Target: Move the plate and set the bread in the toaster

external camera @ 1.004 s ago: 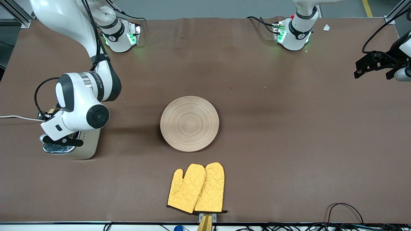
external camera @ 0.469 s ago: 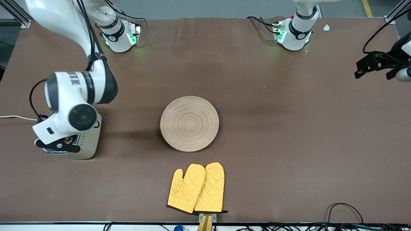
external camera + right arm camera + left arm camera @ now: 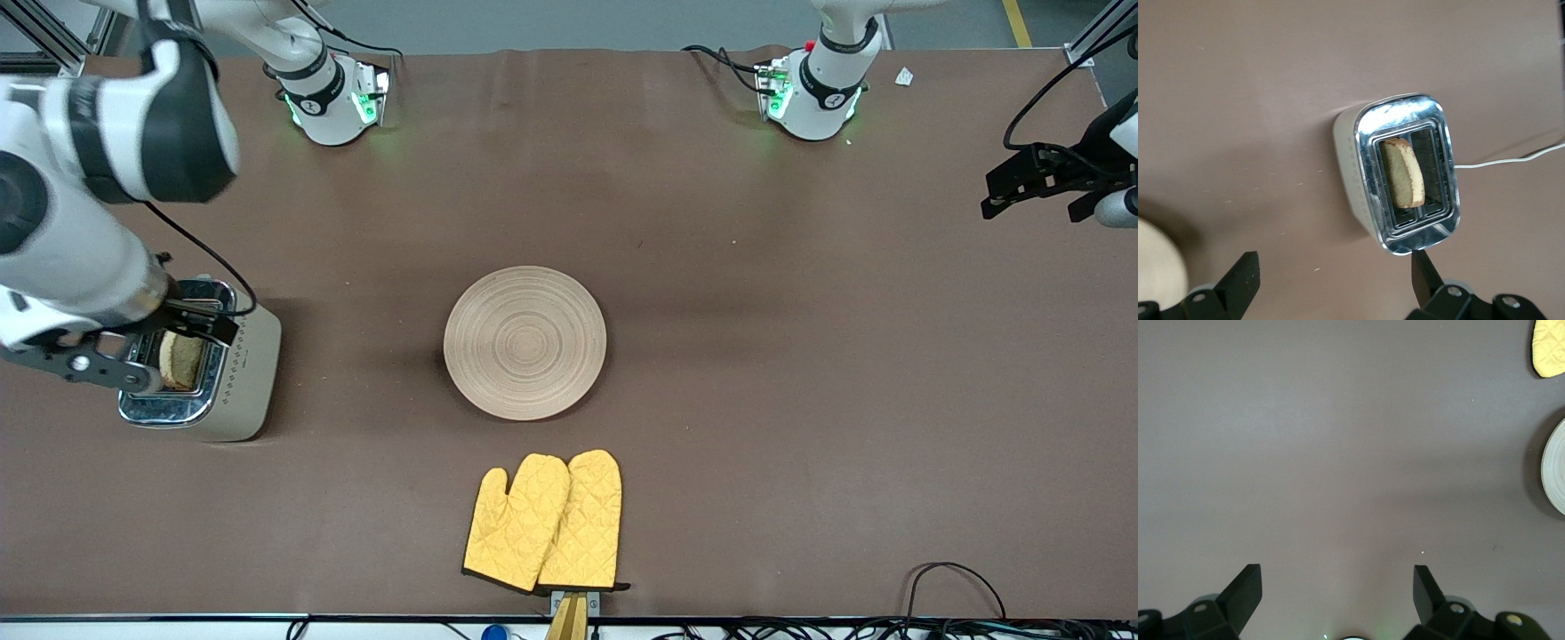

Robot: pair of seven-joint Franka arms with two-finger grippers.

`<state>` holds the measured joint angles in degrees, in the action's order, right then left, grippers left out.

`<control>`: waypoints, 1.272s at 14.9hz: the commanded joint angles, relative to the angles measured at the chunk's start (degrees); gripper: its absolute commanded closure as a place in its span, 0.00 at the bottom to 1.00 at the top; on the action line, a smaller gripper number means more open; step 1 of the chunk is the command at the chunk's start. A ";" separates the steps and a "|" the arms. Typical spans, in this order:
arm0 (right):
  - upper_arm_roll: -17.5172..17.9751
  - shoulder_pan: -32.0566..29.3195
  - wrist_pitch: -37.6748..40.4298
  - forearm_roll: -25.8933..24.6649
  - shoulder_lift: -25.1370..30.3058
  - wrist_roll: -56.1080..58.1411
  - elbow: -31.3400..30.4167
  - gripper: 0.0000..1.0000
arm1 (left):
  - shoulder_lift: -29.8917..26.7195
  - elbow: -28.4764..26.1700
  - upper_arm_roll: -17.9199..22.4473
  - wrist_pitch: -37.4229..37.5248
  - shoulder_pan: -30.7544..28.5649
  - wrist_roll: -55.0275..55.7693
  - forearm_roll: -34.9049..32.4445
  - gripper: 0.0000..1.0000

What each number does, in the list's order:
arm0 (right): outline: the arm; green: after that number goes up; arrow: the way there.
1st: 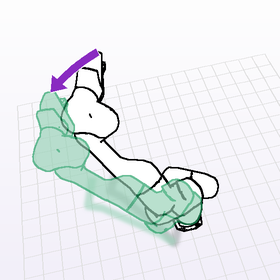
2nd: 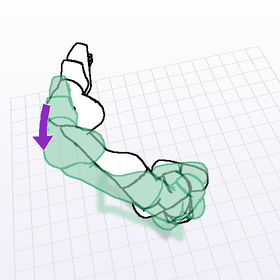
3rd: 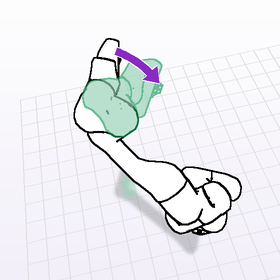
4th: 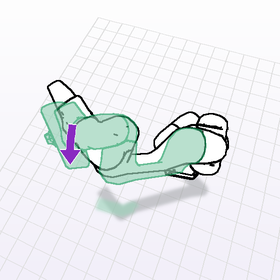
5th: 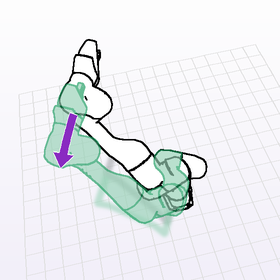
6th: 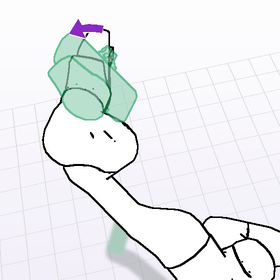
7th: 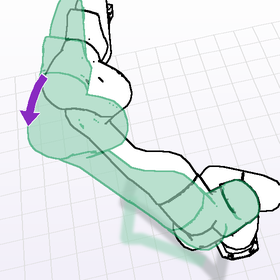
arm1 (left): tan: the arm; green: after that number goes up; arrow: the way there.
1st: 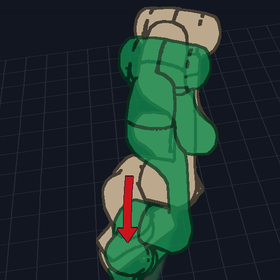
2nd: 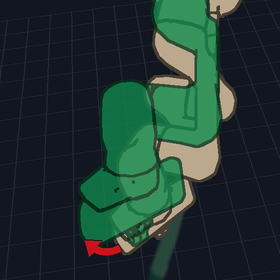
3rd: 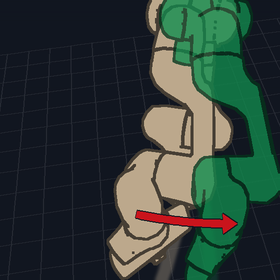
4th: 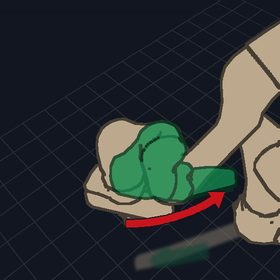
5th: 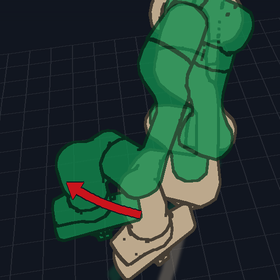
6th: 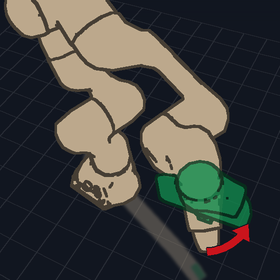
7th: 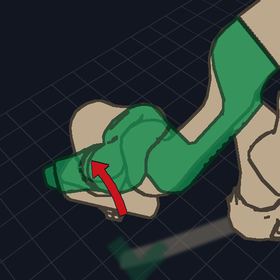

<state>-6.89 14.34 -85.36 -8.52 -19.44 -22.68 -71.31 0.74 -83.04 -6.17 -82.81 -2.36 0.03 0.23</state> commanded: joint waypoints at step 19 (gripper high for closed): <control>0.73 -14.34 -3.94 5.80 16.98 27.60 -14.73 0.00 | 0.13 0.43 -0.07 -0.42 -0.28 -0.65 0.74 0.00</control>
<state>-6.71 -0.79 -87.22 -1.44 -8.06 4.76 -79.49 0.80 -83.04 -6.18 -83.03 -2.38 0.03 0.23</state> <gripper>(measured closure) 0.000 0.000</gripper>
